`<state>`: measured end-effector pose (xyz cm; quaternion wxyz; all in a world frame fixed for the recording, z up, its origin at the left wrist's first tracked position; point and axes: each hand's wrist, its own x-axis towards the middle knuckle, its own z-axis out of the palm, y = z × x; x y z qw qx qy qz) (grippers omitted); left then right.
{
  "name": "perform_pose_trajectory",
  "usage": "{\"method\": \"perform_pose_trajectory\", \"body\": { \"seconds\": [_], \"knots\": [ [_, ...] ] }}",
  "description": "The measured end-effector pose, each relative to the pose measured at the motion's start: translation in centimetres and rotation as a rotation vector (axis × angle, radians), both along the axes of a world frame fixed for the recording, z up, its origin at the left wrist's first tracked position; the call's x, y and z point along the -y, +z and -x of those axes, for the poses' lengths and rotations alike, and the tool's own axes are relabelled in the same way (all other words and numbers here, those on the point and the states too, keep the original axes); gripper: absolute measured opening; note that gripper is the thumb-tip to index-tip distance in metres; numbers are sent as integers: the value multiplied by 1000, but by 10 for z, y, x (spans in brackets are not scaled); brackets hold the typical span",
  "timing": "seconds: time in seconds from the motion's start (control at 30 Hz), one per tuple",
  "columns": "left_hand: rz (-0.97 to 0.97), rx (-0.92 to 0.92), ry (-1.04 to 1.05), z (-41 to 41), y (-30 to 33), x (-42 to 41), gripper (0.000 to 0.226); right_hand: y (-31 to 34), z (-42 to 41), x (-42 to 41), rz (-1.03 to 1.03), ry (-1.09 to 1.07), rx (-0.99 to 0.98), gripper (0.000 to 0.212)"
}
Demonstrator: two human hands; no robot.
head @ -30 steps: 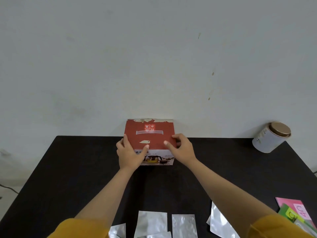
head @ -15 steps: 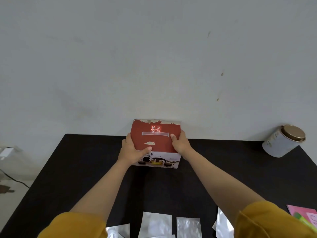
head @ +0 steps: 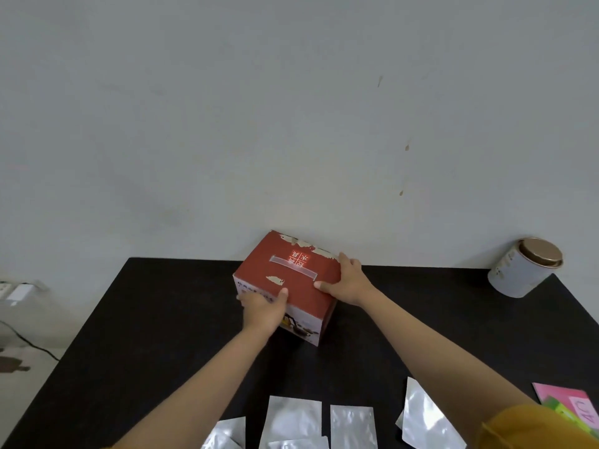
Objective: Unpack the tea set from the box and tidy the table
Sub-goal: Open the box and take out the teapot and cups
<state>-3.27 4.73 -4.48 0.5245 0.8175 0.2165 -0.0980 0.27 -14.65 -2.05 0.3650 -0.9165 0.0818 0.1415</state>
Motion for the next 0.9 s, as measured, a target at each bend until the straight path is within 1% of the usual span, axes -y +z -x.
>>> {"method": "perform_pose_trajectory", "body": {
  "seconds": [0.03, 0.07, 0.1, 0.13, 0.17, 0.2, 0.27, 0.33, 0.4, 0.47, 0.5, 0.57, 0.63, 0.73, 0.77, 0.83, 0.87, 0.9],
  "knots": [
    [60, -12, -16, 9, 2, 14, 90, 1, 4, 1, -4, -18, 21, 98],
    [110, -14, -44, 14, 1, 25, 103, 3, 9, 3, 0, -27, 41, 99],
    [131, -24, -71, 16, -3, 32, 126, 5, 13, 4, 17, -32, 62, 98],
    [110, -34, -96, 16, -3, 34, 148, 6, 18, 7, 37, -34, 85, 94],
    [88, -57, -124, 15, -4, 32, 162, 7, 23, 9, 52, -32, 102, 87],
    [75, -63, -164, 11, -6, 27, 172, 7, 28, 13, 60, -24, 109, 78],
    [56, -103, -300, 8, 1, 13, 178, 8, 41, 20, 57, 14, 101, 63],
    [16, -147, -471, 1, 6, -8, 173, 5, 54, 25, 36, 58, 96, 54],
    [-45, -202, -615, -8, 17, -30, 160, 7, 65, 25, -4, 131, 59, 43],
    [-136, -258, -701, -18, 29, -48, 148, 6, 66, 25, -6, 198, 6, 33],
    [-171, -293, -727, -22, 33, -56, 143, 7, 62, 23, 3, 196, 12, 29],
    [-200, -335, -743, -26, 38, -70, 135, 14, 50, 18, -1, 135, 105, 28],
    [-207, -369, -719, -25, 42, -76, 129, 20, 33, 7, -61, 54, 195, 38],
    [-205, -381, -621, -14, 48, -69, 116, 29, 7, -12, -154, 64, 181, 53],
    [-234, -365, -572, -7, 49, -63, 112, 27, -2, -16, -143, 82, 159, 61],
    [-314, -290, -415, 11, 50, -43, 108, 21, -14, -20, -21, 133, 97, 82],
    [-318, -265, -320, 22, 51, -32, 107, 16, -17, -19, 26, 160, 72, 91],
    [-294, -257, -230, 33, 51, -19, 108, 12, -19, -17, 24, 180, 43, 99]
  ]
}}
